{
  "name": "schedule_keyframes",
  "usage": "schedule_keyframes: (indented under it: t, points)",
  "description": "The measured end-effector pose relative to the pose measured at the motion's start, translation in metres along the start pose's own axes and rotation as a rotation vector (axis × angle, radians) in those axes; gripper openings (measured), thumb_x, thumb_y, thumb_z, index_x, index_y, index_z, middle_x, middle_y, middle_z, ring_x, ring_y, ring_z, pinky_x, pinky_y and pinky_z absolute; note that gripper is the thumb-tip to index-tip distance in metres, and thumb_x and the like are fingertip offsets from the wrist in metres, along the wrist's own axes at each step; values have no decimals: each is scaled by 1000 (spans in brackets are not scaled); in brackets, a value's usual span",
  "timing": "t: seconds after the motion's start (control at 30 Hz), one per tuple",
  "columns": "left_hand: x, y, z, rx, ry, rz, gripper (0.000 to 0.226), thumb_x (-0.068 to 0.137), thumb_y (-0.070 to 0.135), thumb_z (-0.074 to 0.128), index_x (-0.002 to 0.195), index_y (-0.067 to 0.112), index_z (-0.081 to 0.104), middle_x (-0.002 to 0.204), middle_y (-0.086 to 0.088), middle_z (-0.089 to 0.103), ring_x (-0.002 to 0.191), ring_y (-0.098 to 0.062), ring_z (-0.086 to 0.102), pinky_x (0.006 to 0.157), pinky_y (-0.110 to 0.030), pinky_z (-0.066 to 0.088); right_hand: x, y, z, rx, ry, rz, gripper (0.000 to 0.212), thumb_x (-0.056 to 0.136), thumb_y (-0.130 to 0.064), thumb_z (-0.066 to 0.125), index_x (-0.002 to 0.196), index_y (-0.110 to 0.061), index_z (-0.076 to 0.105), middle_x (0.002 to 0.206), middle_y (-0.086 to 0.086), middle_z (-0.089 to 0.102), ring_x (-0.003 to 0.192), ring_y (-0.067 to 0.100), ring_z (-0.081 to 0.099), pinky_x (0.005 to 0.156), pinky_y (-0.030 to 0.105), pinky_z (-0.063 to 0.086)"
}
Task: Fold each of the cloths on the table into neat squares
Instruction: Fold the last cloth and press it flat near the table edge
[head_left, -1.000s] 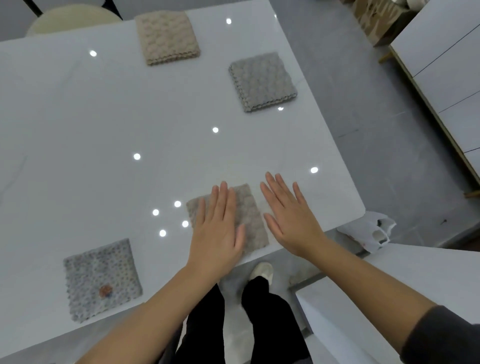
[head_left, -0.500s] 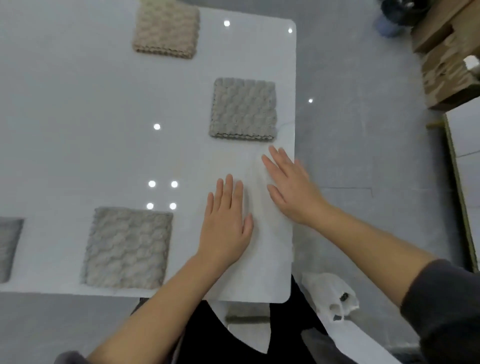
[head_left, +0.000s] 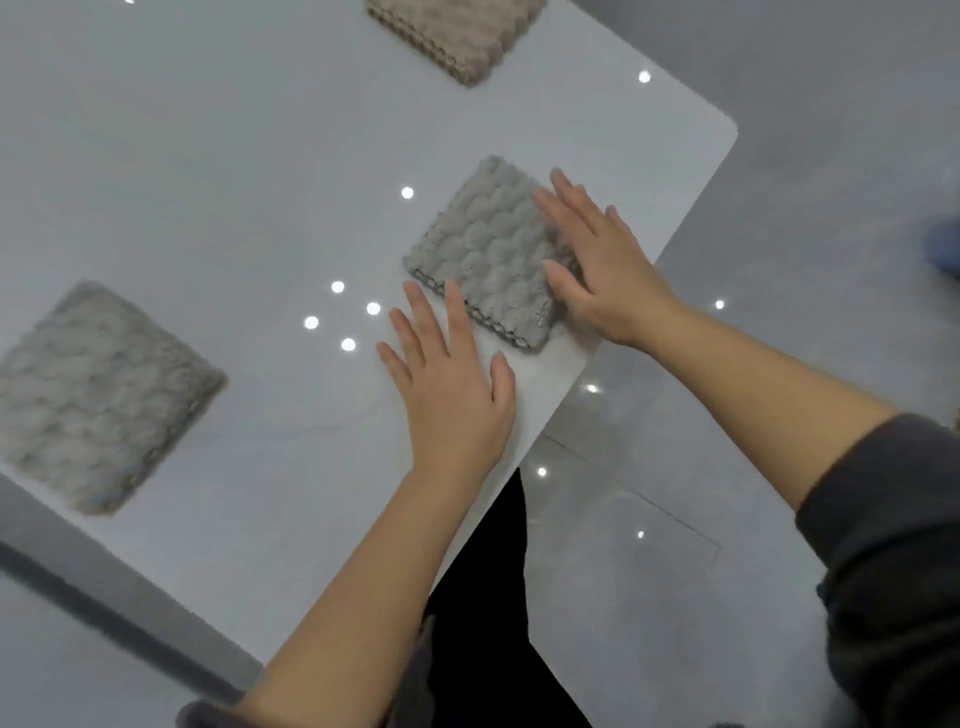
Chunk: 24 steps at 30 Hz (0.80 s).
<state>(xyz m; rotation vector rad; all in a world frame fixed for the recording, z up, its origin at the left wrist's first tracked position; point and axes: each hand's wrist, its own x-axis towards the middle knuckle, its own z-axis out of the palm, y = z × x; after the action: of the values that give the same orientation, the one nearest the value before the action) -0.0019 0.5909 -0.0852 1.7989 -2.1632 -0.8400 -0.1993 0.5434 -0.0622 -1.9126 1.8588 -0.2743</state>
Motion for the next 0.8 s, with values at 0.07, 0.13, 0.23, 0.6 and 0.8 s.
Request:
schedule_keyframes:
  t: [0.07, 0.13, 0.23, 0.6, 0.8]
  points:
    - [7, 6, 7, -12, 40, -48, 72, 92, 41, 21, 155, 17, -3, 161, -12, -16, 149, -35, -8, 118, -56, -5, 14, 9, -5, -17, -43, -62, 62, 102, -33, 40, 156, -23, 13, 164, -3, 2, 150, 16, 6, 122, 42, 2]
    - [14, 14, 11, -33, 94, -105, 70, 94, 39, 26, 156, 17, -1, 162, -12, -12, 150, -33, -5, 119, -57, -3, 26, 17, -10, -15, -91, -129, 61, 101, -34, 40, 156, -21, 16, 164, -3, 5, 149, 11, 10, 122, 42, 4]
    - [28, 27, 16, -81, 162, -159, 68, 96, 35, 30, 156, 17, 2, 163, -12, -9, 150, -31, -2, 119, -55, -3, 46, 27, -16, -3, -156, -234, 61, 100, -34, 41, 156, -23, 18, 164, -4, 8, 148, 8, 14, 121, 40, 4]
    - [54, 63, 38, -34, 283, -290, 64, 96, 29, 38, 154, 13, 17, 162, -19, -2, 150, -31, -1, 119, -56, -3, 85, 49, -13, -77, -274, -492, 57, 101, -33, 37, 155, -25, 21, 164, -2, 5, 150, 16, 12, 121, 49, 1]
    - [36, 72, 54, 34, 329, -406, 60, 95, 30, 37, 152, 13, 26, 162, -19, 2, 150, -33, 5, 118, -60, 0, 50, 40, 5, -106, -276, -473, 58, 100, -38, 25, 156, -21, 19, 164, 2, 0, 151, 22, 4, 121, 52, 0]
